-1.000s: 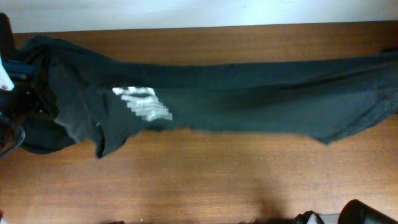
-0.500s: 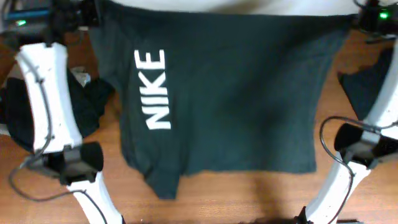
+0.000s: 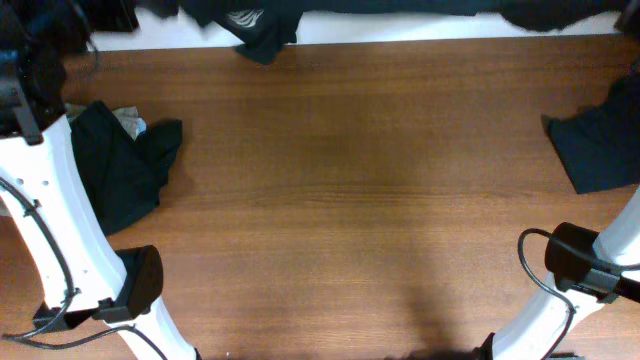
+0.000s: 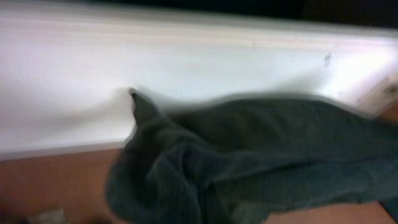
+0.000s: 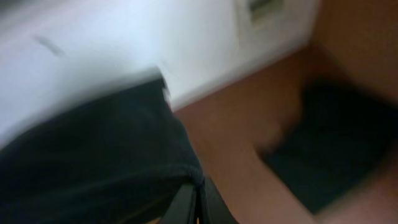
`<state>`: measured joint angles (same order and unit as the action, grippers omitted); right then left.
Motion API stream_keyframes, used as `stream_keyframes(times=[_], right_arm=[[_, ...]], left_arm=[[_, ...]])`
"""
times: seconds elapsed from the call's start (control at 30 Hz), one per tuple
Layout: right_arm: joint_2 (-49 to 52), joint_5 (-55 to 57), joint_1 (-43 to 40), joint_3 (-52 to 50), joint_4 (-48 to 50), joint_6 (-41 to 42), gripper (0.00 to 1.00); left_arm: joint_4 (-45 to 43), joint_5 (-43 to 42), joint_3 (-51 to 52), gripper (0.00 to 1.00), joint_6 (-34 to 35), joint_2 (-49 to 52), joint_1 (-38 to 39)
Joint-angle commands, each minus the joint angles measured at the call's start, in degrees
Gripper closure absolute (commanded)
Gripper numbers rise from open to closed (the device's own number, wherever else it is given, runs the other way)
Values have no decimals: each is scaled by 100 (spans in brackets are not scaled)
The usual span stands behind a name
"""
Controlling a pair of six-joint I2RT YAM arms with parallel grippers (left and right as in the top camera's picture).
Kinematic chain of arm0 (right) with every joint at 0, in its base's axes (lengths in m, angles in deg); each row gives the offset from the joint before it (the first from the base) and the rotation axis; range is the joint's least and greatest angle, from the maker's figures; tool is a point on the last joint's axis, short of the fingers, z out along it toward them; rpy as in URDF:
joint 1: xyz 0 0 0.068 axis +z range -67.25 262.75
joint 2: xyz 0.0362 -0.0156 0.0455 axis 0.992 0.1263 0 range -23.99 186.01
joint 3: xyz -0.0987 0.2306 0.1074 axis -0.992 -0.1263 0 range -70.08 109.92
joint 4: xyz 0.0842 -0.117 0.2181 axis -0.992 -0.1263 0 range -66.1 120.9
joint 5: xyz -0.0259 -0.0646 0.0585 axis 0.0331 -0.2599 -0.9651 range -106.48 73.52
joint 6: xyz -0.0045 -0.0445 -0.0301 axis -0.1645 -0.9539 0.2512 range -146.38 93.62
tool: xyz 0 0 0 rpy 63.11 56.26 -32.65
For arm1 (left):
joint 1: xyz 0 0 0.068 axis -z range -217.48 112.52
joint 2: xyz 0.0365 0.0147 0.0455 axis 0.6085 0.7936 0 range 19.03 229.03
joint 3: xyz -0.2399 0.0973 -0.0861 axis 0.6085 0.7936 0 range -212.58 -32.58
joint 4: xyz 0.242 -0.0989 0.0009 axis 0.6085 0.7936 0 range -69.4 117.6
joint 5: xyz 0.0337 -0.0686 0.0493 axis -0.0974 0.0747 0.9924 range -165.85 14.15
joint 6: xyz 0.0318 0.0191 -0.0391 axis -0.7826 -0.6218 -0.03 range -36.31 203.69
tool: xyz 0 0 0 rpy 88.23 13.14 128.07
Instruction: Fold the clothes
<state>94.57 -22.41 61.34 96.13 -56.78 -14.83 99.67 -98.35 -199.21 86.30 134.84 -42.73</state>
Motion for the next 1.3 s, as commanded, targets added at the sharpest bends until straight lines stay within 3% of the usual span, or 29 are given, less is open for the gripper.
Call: stream_keyframes(times=[0.0, 0.1, 0.4, 0.5, 0.67, 0.9, 1.03, 1.27], right_arm=[[411, 1193, -74, -433, -675, -144, 96], [437, 1373, -85, -1193, -966, -382, 96], [380, 1499, -391, -4524, -968, -284, 96], [291, 1423, -855, -5407, -944, -160, 96], [-22, 1211, -1414, -5893, -855, -157, 96], [-920, 1169, -1471, -6067, -839, -160, 96], [-1143, 1040, -1447, -6067, -883, -164, 96], [-1132, 1043, -968, -6111, -70, -168, 96]], left_arm=[[1202, 249, 813, 100, -595, 509, 341], [1749, 542, 1755, 100, -595, 717, 551], [1742, 546, 5722, 100, -885, 678, 925], [1475, 599, 6865, 100, -920, 310, 1029], [859, 603, 8483, 99, -824, -1134, 1023], [588, 575, 9254, 100, -413, -3453, 927], [632, 577, 9254, 100, -407, -3654, 927], [-1115, 579, 9256, 100, -44, -3517, 922]])
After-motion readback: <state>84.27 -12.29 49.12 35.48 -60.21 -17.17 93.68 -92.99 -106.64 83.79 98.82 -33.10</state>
